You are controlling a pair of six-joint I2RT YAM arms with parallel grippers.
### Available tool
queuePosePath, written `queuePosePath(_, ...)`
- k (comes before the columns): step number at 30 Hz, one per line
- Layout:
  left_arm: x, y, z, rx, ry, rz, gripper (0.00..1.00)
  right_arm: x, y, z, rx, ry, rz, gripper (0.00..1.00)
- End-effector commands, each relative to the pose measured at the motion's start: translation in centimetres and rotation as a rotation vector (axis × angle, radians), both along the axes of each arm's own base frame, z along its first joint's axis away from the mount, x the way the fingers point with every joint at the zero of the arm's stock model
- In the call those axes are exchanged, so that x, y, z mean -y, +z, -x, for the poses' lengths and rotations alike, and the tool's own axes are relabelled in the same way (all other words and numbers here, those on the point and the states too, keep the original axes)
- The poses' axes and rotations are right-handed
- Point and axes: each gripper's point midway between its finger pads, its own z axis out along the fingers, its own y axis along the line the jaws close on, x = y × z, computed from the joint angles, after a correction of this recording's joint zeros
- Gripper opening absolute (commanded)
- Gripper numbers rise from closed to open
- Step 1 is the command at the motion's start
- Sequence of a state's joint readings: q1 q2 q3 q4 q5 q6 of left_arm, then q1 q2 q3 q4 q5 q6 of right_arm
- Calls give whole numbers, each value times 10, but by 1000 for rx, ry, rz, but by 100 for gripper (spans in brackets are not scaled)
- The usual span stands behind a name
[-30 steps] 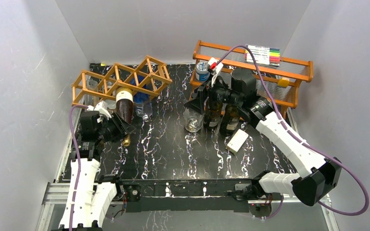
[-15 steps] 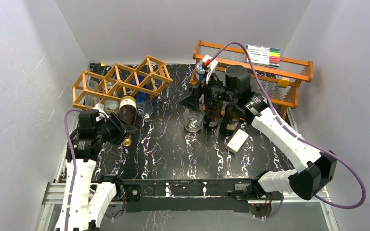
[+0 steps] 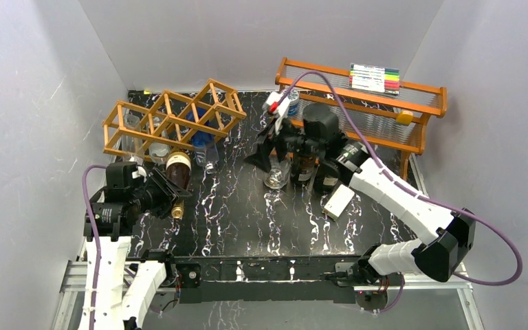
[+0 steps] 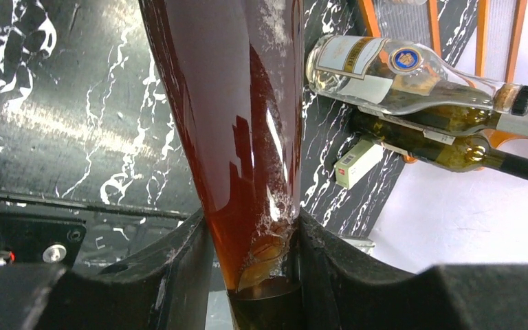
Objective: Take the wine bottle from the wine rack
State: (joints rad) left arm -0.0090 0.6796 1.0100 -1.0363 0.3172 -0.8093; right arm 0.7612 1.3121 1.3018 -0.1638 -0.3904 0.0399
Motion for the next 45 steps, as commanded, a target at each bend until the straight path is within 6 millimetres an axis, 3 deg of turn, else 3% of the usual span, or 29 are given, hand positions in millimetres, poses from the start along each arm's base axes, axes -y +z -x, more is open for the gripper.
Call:
queuePosePath(1, 20, 78, -14, 298, -116, 68, 0, -28, 20, 16, 223, 12, 52, 98)
queuePosePath(7, 30, 78, -6, 236, -179, 112, 0, -72, 4, 58, 319, 134, 46, 98)
queuePosePath(10, 38, 83, -3, 191, -199, 173, 0, -93, -13, 79, 352, 206, 57, 98)
queuePosePath(18, 47, 101, 4, 101, -169, 277, 0, -119, -49, 107, 380, 337, -50, 98)
queuePosePath(26, 55, 93, 14, -7, -140, 381, 0, -135, -61, 109, 548, 310, -170, 98)
queuePosePath(31, 59, 85, 18, -35, -125, 433, 0, -148, -60, 97, 610, 245, -198, 98)
queuePosePath(40, 62, 84, 18, -33, -126, 461, 0, -177, -61, 101, 682, 271, -265, 98)
queuePosePath(42, 62, 83, 18, -34, -126, 467, 0, -188, -72, 101, 697, 269, -275, 98)
queuePosePath(45, 63, 83, 17, -36, -128, 477, 0, -198, -72, 97, 726, 241, -302, 98)
